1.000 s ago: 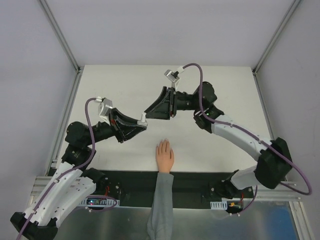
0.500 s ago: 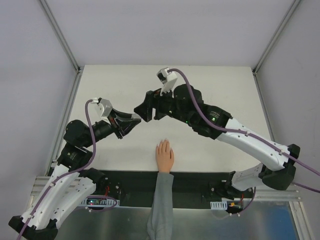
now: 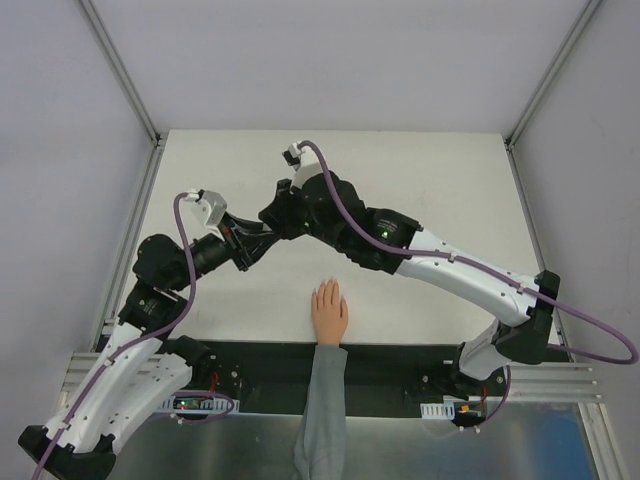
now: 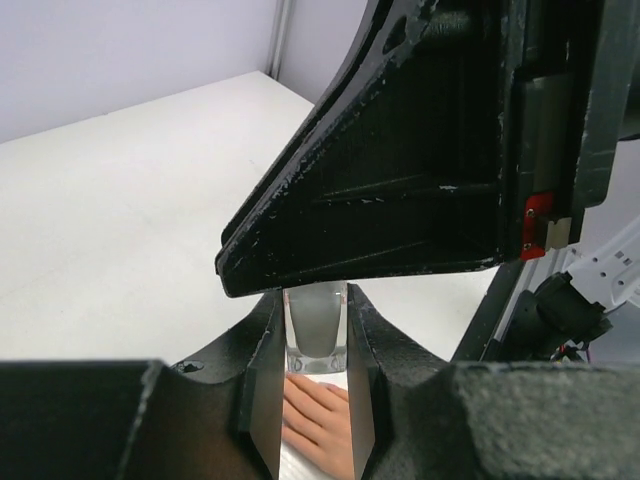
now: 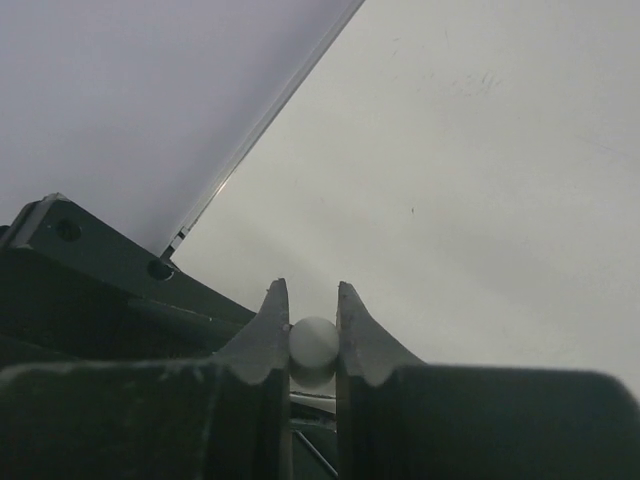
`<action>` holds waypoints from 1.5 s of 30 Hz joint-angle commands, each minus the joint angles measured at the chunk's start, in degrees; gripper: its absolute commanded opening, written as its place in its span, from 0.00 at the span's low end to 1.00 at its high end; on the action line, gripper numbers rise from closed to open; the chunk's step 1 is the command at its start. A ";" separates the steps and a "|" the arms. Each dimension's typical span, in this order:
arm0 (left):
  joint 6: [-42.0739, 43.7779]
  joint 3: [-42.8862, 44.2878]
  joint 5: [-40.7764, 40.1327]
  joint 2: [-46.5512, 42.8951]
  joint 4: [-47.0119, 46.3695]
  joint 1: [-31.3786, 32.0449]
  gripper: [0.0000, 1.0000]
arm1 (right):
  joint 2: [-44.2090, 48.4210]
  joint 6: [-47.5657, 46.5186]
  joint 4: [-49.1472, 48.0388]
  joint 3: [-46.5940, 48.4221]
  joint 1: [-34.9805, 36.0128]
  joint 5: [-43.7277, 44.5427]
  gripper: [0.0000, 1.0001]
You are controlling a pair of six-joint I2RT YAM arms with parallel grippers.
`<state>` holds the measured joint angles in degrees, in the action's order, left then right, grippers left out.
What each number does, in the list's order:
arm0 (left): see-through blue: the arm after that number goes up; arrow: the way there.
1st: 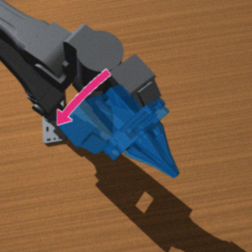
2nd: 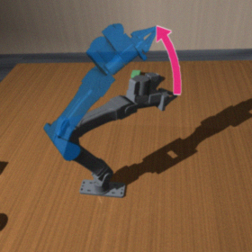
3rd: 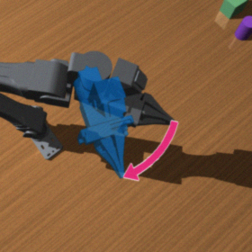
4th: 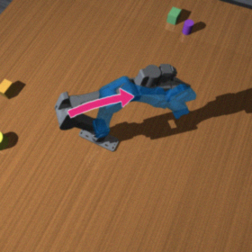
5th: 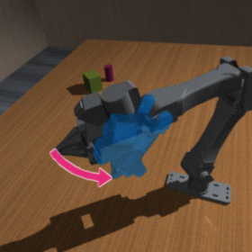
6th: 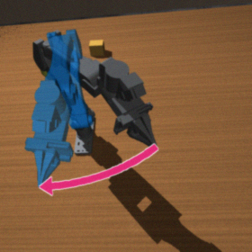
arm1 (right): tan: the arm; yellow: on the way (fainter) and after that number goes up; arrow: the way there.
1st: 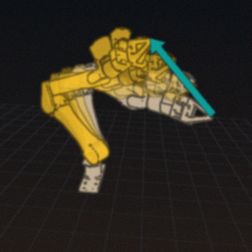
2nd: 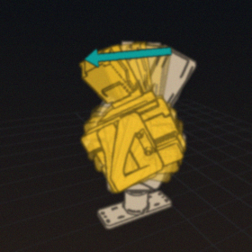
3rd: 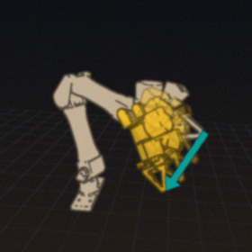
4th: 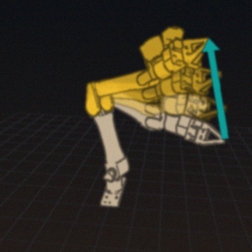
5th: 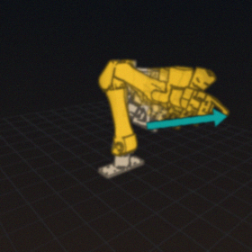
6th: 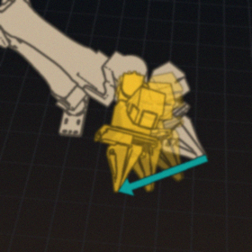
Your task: Paint the nails
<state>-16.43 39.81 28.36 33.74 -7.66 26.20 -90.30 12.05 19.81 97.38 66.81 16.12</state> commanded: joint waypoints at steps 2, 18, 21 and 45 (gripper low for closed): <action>-5.10 0.97 3.88 -0.87 -6.74 -0.09 0.00 | 5.12 -0.97 -7.23 -6.40 -0.27 -1.61 0.01; -27.46 -7.03 33.53 6.36 -35.42 -0.18 0.00 | 2.60 45.49 -98.42 -32.61 -27.42 -81.52 0.00; -21.47 -6.85 28.96 3.11 -29.79 -0.18 0.00 | 1.01 48.50 -100.50 -32.87 -28.13 -79.15 0.00; 2.98 -1.48 -4.70 -3.06 -6.48 -0.09 0.00 | 7.78 3.68 2.86 -4.41 -6.34 -4.96 0.66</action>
<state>-13.96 37.56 30.76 32.12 -8.84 26.04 -78.94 18.11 13.08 86.32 58.13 -2.74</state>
